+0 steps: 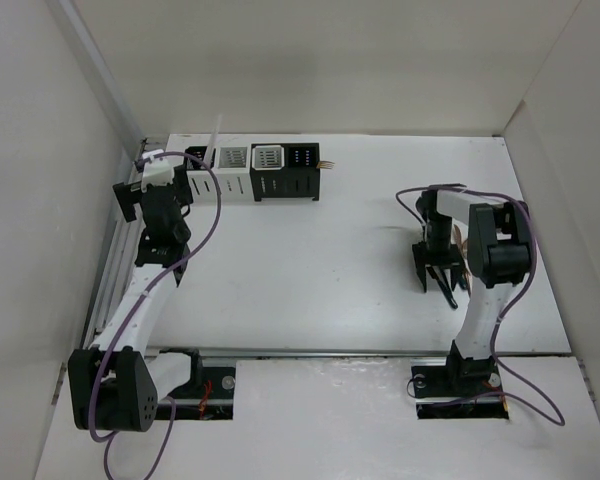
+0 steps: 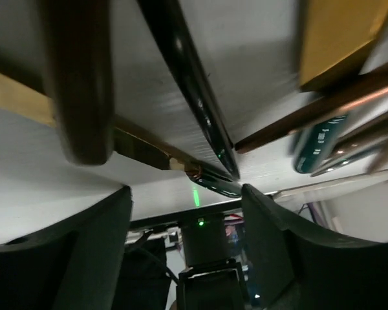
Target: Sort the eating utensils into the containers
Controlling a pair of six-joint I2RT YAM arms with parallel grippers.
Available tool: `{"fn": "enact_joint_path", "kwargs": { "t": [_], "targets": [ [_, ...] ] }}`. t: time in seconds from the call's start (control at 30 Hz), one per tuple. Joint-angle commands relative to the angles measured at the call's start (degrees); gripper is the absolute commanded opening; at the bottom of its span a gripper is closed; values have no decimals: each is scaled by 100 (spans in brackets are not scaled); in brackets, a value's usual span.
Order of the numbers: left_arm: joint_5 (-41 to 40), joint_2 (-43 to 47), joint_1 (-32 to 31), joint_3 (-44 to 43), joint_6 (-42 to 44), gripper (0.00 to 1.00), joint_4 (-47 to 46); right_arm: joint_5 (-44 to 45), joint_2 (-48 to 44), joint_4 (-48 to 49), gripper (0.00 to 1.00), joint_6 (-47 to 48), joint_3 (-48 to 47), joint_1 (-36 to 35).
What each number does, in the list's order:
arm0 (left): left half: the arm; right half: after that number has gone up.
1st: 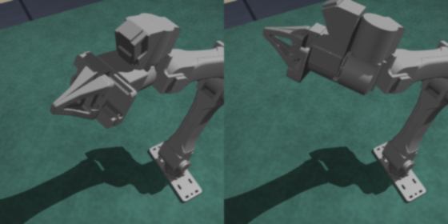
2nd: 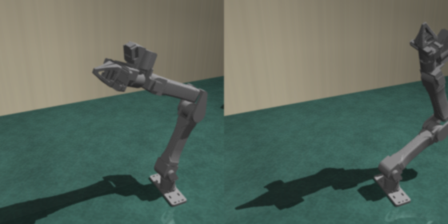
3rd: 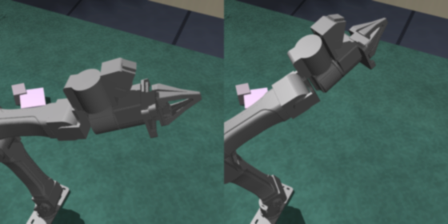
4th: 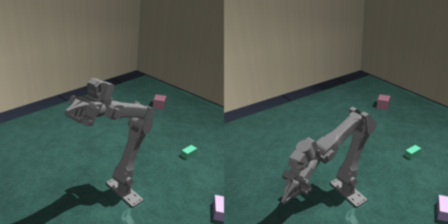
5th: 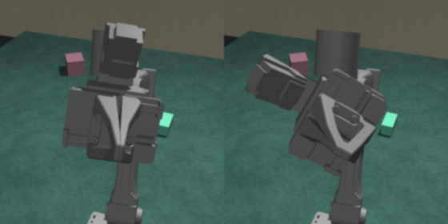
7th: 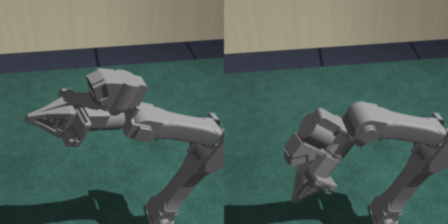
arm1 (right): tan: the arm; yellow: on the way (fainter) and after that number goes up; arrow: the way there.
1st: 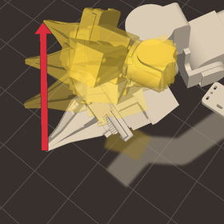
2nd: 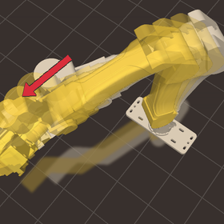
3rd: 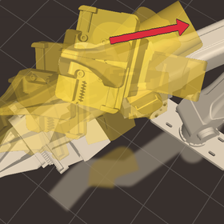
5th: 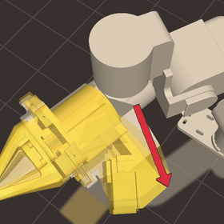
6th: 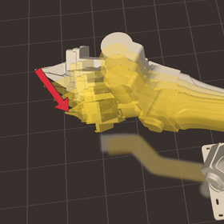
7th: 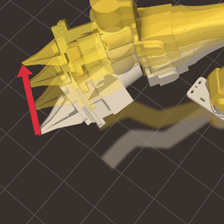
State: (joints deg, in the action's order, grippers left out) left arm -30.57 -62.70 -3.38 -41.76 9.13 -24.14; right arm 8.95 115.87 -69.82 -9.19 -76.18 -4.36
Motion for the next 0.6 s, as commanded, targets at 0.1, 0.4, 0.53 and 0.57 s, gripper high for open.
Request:
{"fn": "enact_joint_path", "kwargs": {
  "t": [0.1, 0.4, 0.53, 0.57],
  "targets": [
    [148, 214, 48, 27, -130, 100, -302, -218, 85, 557, 62, 31, 419, 32],
    [315, 214, 100, -25, -130, 100, -302, -131, -118, 873, 32, -144, 280, -495],
    [367, 214, 100, -78, -183, 100, -249, 81, 5, 927, 40, -276, 43, -750],
    [367, 214, 100, -78, -183, 100, -197, 28, 5, 996, 39, -276, 42, -803]
  ]
}}
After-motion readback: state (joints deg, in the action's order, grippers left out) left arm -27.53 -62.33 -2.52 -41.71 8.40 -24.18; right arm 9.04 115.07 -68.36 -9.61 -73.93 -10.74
